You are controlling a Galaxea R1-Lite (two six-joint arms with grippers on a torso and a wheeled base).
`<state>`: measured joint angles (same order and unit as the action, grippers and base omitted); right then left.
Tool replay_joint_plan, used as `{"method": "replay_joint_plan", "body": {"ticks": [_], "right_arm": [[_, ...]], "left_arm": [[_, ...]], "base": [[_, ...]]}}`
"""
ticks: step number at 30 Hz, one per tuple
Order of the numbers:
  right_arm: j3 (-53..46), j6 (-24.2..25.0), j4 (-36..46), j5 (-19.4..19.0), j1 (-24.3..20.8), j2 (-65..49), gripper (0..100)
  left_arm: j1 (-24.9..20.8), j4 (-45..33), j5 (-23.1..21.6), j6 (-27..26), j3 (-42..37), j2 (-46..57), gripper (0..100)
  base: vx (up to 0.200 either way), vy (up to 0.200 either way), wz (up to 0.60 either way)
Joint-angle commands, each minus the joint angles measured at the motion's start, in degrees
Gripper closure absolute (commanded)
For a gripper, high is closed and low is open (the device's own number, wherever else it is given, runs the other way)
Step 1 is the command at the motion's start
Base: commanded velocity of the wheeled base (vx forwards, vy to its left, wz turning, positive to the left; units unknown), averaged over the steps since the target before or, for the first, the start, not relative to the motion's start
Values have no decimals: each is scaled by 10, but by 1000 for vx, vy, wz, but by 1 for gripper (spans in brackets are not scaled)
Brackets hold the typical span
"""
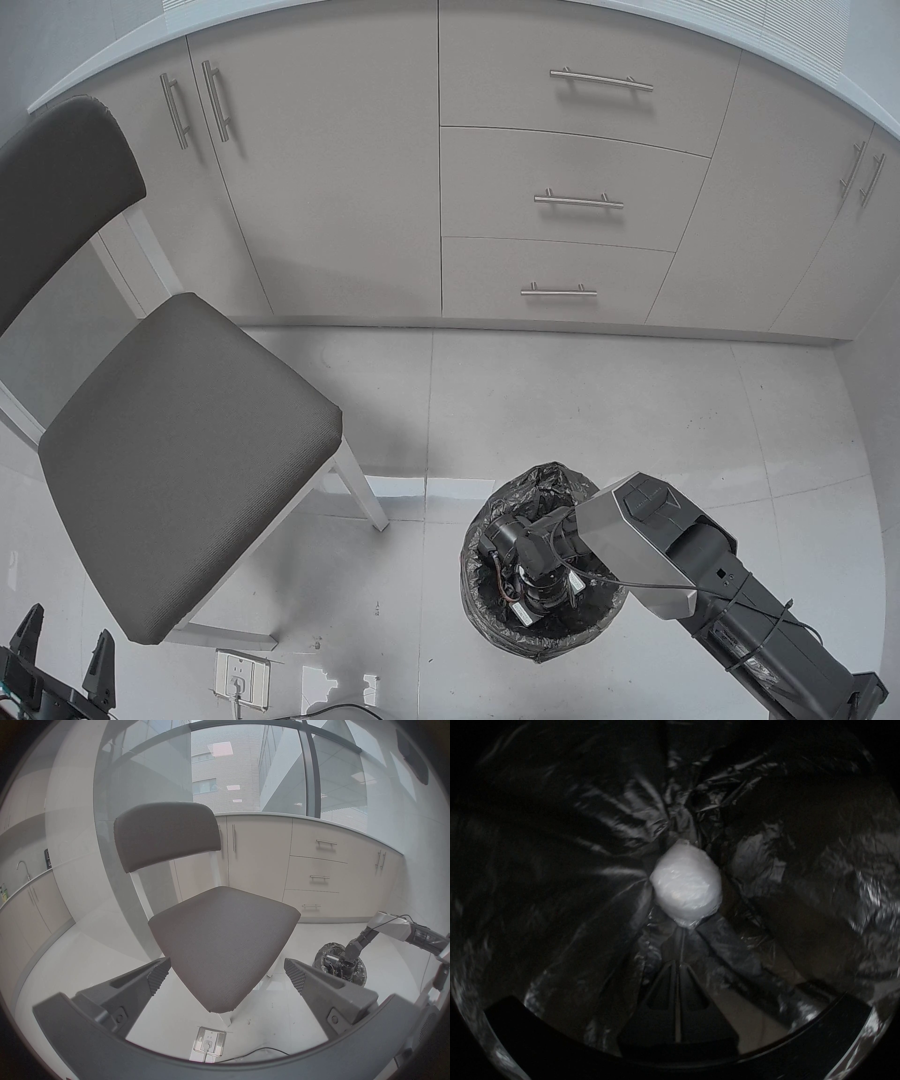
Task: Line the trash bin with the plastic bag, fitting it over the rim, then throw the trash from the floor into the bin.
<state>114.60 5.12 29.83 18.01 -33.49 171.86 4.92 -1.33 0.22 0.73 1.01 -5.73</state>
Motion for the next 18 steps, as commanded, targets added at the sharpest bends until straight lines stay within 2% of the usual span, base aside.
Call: {"method": "replay_joint_plan", "body": {"ticks": [1, 18], "right_arm": [[0, 0, -20, 1, 11, 10, 100], [0, -9, -24, 1, 26, -32, 100]], "left_arm": [[1, 0, 0, 1, -5, 0, 0], [0, 0, 0, 1, -5, 0, 0]], "base": [[0, 0, 0], [0, 0, 0]]}}
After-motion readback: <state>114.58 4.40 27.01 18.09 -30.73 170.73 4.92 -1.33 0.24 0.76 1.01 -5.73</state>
